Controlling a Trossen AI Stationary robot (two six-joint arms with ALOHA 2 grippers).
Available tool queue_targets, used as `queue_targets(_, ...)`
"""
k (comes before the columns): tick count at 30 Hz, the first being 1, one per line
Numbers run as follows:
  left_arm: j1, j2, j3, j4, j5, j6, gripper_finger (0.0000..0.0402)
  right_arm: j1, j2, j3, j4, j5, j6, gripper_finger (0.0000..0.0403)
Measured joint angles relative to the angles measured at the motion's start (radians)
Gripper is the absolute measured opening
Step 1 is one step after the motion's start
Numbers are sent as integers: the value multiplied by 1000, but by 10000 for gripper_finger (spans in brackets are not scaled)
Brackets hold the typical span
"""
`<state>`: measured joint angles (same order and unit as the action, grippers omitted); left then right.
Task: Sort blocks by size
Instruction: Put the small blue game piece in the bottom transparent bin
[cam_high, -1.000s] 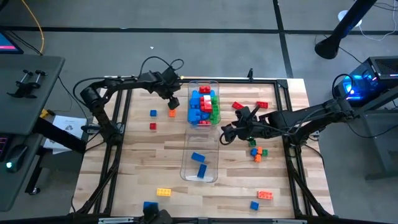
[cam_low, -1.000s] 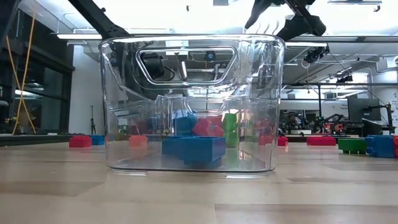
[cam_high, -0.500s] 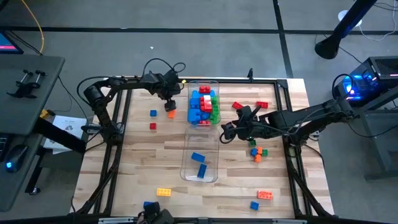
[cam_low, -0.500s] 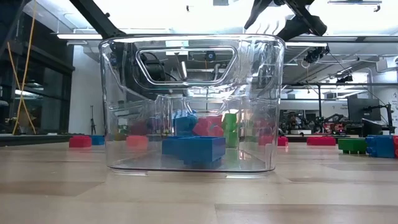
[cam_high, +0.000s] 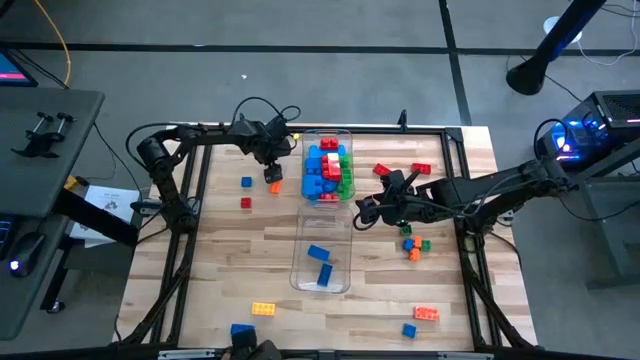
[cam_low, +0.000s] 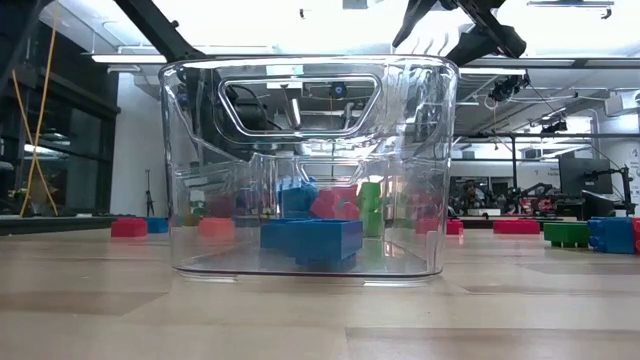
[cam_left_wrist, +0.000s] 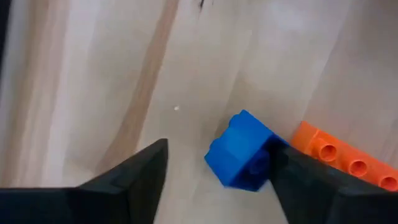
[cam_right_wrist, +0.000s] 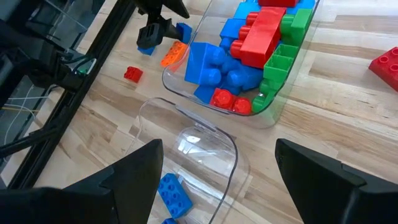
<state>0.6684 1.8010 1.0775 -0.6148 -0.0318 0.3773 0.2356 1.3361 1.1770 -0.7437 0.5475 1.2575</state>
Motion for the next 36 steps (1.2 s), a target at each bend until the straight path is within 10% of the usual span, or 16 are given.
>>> queue_targets(8,-20,11,3,-3,-4,-35,60,0,0,0,0,0,-1,307)
queue_targets(20,31,-235,-2,-10,8,-82,61,0,0,0,0,2,-28,307)
queue_targets(24,12,-398,-21,8,311,-222,61,4,0,0,0,3,-54,307)
queue_targets(30,-353,-596,-191,234,441,-435,61,8,0,0,0,7,-88,307)
queue_targets(36,-771,-556,-305,569,147,-582,61,7,0,0,-2,8,-99,307)
